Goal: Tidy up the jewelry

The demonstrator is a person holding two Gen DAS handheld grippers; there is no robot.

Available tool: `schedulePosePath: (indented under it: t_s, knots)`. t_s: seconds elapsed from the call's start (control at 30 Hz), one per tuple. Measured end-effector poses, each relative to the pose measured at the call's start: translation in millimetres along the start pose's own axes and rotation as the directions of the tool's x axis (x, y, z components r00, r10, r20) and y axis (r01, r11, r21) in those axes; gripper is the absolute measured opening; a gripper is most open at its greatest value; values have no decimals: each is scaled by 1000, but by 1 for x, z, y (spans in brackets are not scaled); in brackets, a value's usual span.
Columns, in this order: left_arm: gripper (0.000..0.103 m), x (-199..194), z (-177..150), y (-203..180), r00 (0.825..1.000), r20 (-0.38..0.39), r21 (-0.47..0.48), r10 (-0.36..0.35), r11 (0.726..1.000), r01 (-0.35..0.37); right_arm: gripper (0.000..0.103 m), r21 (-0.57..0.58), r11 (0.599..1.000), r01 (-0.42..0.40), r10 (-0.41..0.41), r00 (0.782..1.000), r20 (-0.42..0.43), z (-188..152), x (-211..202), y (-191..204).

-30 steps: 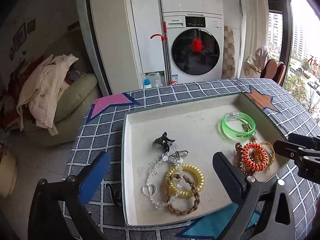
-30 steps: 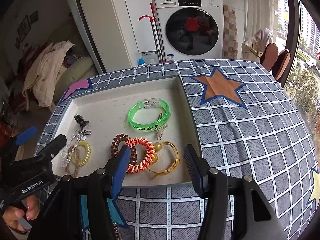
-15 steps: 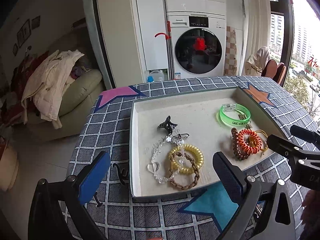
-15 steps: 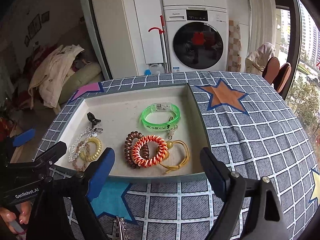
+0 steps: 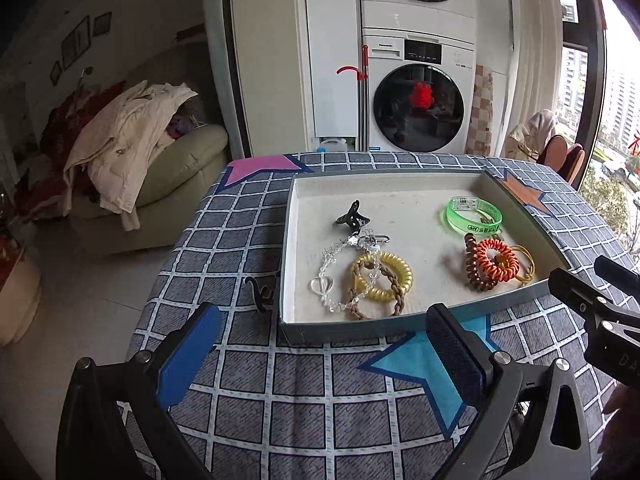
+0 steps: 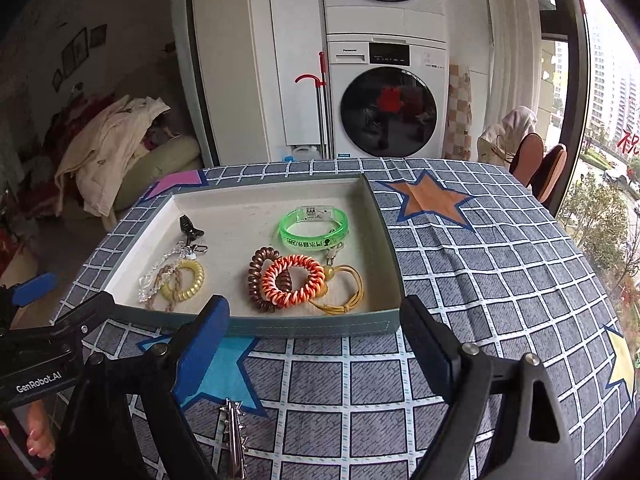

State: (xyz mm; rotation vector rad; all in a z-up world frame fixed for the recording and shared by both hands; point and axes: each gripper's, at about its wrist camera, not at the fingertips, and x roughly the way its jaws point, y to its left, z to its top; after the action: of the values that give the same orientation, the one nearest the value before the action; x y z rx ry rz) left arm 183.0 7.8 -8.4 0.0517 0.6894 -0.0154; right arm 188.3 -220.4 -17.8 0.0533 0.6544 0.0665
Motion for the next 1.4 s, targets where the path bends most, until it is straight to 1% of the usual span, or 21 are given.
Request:
schedulePosePath:
  t_s: [0.27,0.4,0.53,1.4]
  knots:
    - [103,-6,-19,-1,1000,0,-15,15,1000,-15,89,2,1000,21,-21,1000,-4,-14,-6,2]
    - [103,-7,-24,-2,1000,6,-23,26,999,-26,89,-25,999,44,-43,999,4,-20,-8,5]
    - [103,-9,-25,-4,1000,7,-21,25,999,-25,89,-50,997,52,-52,999,11,-23,-11,9]
    - [103,-10,-24,-4,1000,-3,-26,28,999,-28,89,-29,999,46,-46,999,13,-20,-14,7]
